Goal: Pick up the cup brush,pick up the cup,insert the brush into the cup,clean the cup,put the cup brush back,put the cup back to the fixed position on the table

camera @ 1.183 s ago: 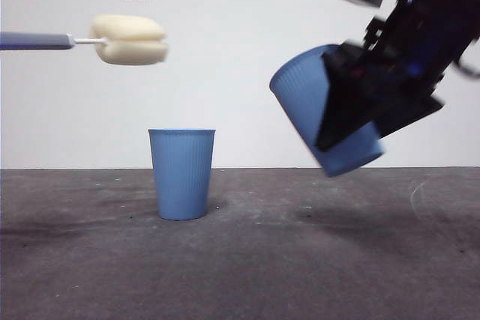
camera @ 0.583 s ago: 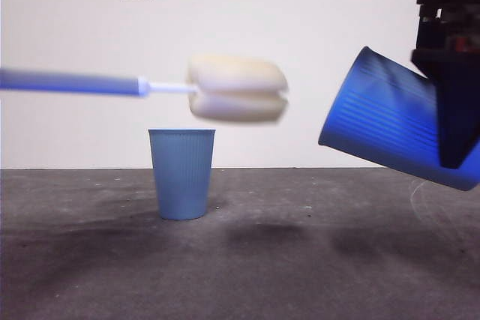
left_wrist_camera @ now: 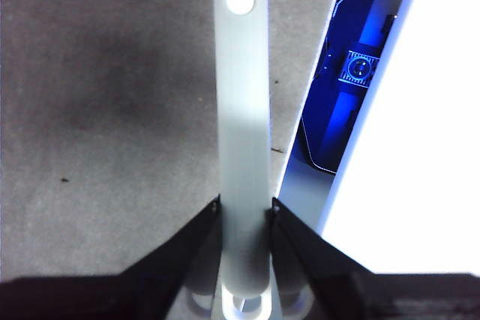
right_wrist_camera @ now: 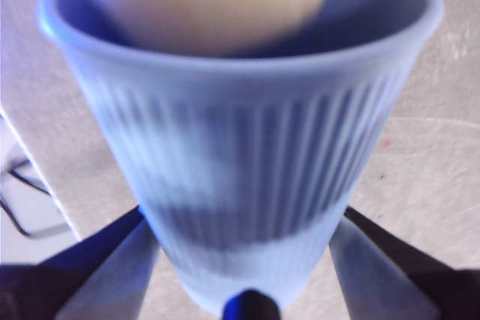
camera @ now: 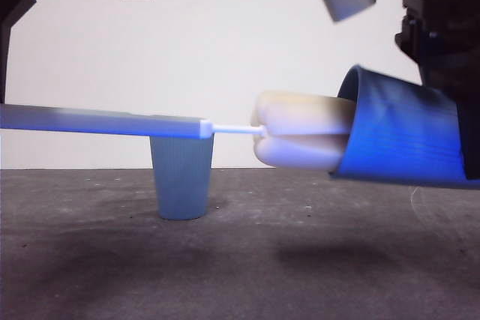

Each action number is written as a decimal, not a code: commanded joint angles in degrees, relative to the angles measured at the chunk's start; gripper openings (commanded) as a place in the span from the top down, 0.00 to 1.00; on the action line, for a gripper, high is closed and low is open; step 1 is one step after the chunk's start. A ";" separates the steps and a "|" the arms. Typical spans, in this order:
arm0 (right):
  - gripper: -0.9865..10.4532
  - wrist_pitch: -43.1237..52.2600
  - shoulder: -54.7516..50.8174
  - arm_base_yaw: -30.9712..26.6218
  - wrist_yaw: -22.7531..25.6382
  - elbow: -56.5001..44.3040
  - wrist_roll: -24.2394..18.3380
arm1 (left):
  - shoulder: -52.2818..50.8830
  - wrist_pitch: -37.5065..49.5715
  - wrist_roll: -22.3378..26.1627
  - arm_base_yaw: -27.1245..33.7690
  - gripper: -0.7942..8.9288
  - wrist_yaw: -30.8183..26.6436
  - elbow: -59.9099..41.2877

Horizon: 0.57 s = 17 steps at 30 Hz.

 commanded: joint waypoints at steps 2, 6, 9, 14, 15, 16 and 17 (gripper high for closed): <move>0.93 1.36 2.95 2.32 0.83 0.28 -1.57 | 0.46 1.62 0.48 -1.01 0.93 -0.09 -0.26; 0.93 2.78 6.27 5.40 0.85 0.72 -1.70 | 1.05 3.13 0.48 -1.57 0.93 -0.04 -0.26; 0.93 3.56 8.41 7.65 1.01 1.51 -1.68 | 1.99 3.19 0.46 -1.57 0.93 0.02 -0.26; 0.93 6.12 9.86 10.12 1.01 3.34 -1.66 | 3.78 5.49 0.42 -1.57 0.93 0.61 -0.26; 0.93 6.45 10.03 10.43 1.01 3.76 -1.64 | 3.96 6.25 0.42 -1.57 0.93 1.49 -0.26; 0.93 6.54 10.08 10.73 1.01 4.31 -1.62 | 4.13 7.17 0.39 -1.57 0.93 2.54 -0.26; 0.93 6.56 10.08 10.75 0.98 4.63 -1.64 | 4.24 7.87 0.28 -1.57 0.93 3.63 -0.26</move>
